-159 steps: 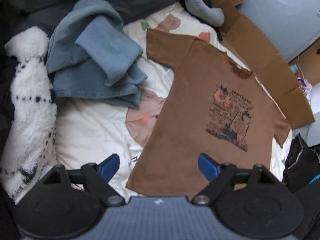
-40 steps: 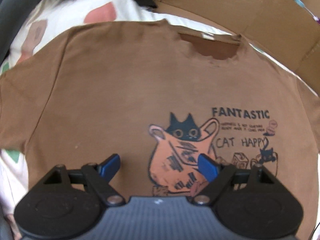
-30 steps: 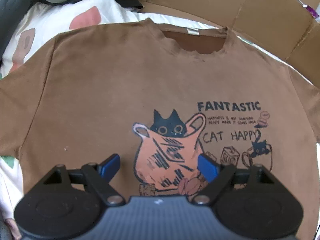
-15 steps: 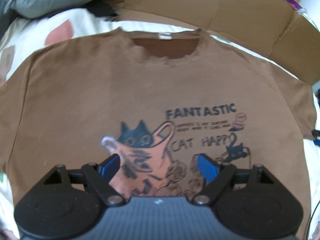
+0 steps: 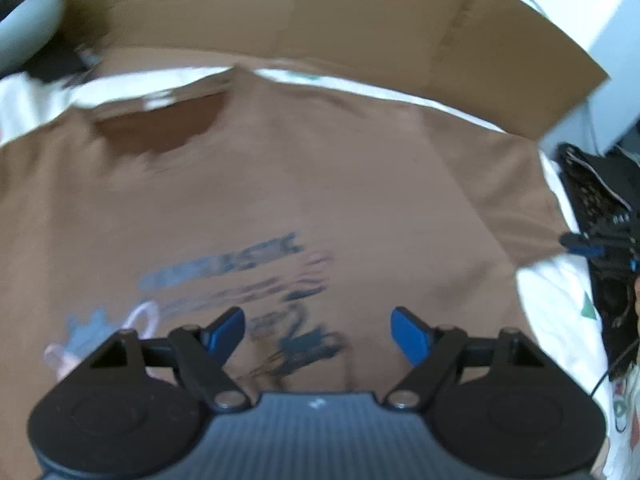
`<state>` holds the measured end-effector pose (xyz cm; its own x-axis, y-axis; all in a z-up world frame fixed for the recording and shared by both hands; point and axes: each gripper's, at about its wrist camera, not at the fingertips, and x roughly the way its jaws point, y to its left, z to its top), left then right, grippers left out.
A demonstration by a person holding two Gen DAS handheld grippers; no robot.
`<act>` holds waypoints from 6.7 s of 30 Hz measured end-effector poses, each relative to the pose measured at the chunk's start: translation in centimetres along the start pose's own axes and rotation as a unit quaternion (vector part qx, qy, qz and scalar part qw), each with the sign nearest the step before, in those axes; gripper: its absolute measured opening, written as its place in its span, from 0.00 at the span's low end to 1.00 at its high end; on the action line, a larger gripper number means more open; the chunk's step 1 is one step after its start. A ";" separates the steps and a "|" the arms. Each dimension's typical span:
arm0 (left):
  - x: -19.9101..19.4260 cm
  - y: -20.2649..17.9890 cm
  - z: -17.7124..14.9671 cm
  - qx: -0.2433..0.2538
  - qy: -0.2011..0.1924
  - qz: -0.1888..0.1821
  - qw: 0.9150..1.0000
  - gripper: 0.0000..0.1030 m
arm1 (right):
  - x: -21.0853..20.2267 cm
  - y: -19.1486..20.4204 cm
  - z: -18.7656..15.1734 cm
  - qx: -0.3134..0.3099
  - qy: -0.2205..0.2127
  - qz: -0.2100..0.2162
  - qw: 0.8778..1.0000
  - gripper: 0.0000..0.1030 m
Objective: Fold clothes
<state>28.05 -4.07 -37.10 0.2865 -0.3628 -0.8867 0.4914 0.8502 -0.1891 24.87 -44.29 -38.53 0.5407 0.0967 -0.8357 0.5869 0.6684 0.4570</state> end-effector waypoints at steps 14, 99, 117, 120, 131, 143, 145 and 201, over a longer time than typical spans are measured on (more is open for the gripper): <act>4.0 -8.1 1.8 0.041 0.004 -0.069 0.997 0.46 | -2.5 1.5 1.2 0.004 -0.005 0.059 0.998 0.05; 3.2 -5.6 -1.8 -0.020 0.004 -0.157 0.987 0.55 | -2.3 10.0 -5.7 -0.131 0.086 0.147 0.977 0.05; 1.5 -0.4 -1.0 -0.087 -0.031 -0.107 0.990 0.55 | 1.3 12.6 -11.0 -0.251 0.125 0.093 0.955 0.15; 1.8 -1.1 -0.9 -0.077 -0.030 -0.106 0.991 0.55 | 0.8 12.3 -11.5 -0.259 0.123 0.091 0.954 0.20; 2.8 -6.0 -0.7 0.006 -0.044 -0.102 0.994 0.55 | -0.6 8.9 -9.1 -0.259 0.057 0.019 0.964 0.22; 5.5 -8.1 -0.8 0.048 -0.025 -0.085 0.995 0.31 | 1.8 7.4 -8.3 -0.254 0.050 -0.005 0.966 0.22; 5.4 -8.0 -0.7 0.047 -0.025 -0.089 0.995 0.27 | 1.9 7.8 -8.4 -0.258 0.050 0.001 0.965 0.22; 3.0 -9.5 2.9 0.081 -0.064 -0.081 0.991 0.44 | 1.5 3.0 -6.6 -0.156 0.048 0.011 0.987 0.43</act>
<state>26.65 -14.34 -36.74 0.2907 -0.5438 -0.7872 0.6626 0.7080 -0.2444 23.48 -37.31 -40.46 0.4827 0.1733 -0.8585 0.3539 0.8580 0.3722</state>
